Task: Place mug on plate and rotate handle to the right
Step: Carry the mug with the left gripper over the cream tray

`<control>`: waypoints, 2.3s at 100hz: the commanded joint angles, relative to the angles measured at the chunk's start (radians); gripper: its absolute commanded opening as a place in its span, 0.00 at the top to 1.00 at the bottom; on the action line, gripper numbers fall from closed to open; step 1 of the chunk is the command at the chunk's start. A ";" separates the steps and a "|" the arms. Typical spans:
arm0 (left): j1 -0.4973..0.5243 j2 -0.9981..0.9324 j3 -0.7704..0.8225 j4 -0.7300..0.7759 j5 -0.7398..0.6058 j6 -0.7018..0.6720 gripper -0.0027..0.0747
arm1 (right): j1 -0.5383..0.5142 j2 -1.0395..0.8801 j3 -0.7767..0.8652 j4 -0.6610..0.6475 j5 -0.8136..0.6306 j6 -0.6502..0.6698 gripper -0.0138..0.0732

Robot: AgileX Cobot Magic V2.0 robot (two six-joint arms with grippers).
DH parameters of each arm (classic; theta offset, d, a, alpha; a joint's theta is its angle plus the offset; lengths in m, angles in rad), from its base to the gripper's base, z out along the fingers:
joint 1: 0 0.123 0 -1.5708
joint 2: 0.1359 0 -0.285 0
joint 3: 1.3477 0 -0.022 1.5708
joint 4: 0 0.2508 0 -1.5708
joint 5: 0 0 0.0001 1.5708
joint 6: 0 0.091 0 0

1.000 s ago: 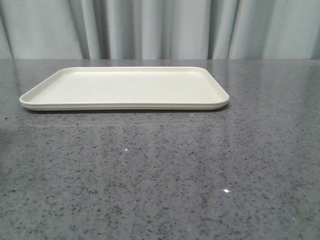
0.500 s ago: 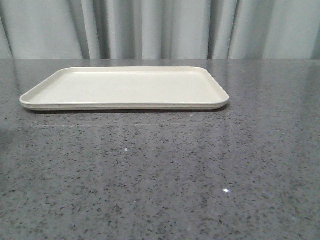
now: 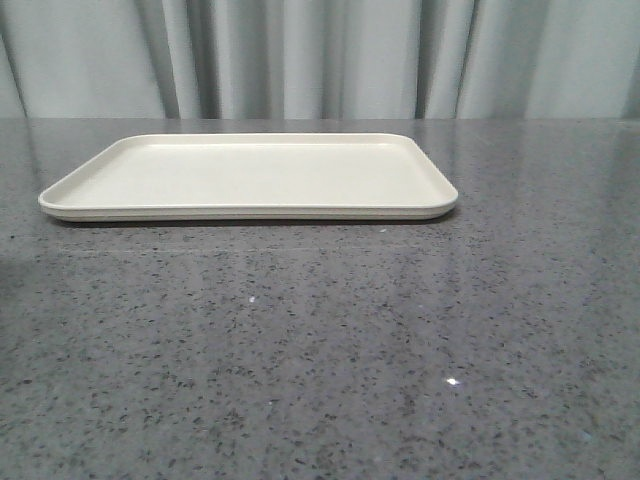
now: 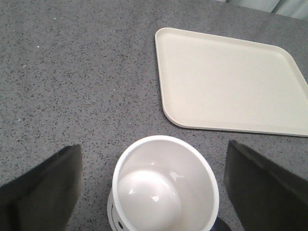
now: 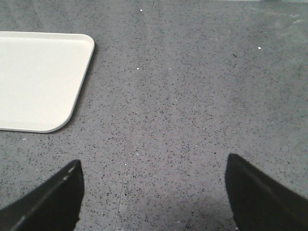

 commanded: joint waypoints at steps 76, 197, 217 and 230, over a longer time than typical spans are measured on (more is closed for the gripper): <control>0.001 0.348 -0.033 0.037 0.069 0.072 0.19 | -0.006 0.010 -0.033 -0.003 -0.058 -0.003 0.15; -0.009 0.544 -0.410 -0.107 0.146 0.081 0.99 | -0.006 0.010 -0.033 -0.003 -0.059 -0.003 0.15; -0.143 0.719 -0.587 -0.106 0.118 0.079 0.99 | -0.006 0.010 -0.033 -0.003 -0.059 -0.003 0.15; -0.238 0.861 -0.729 -0.096 0.121 0.066 0.99 | -0.006 0.010 -0.033 -0.003 -0.059 -0.003 0.15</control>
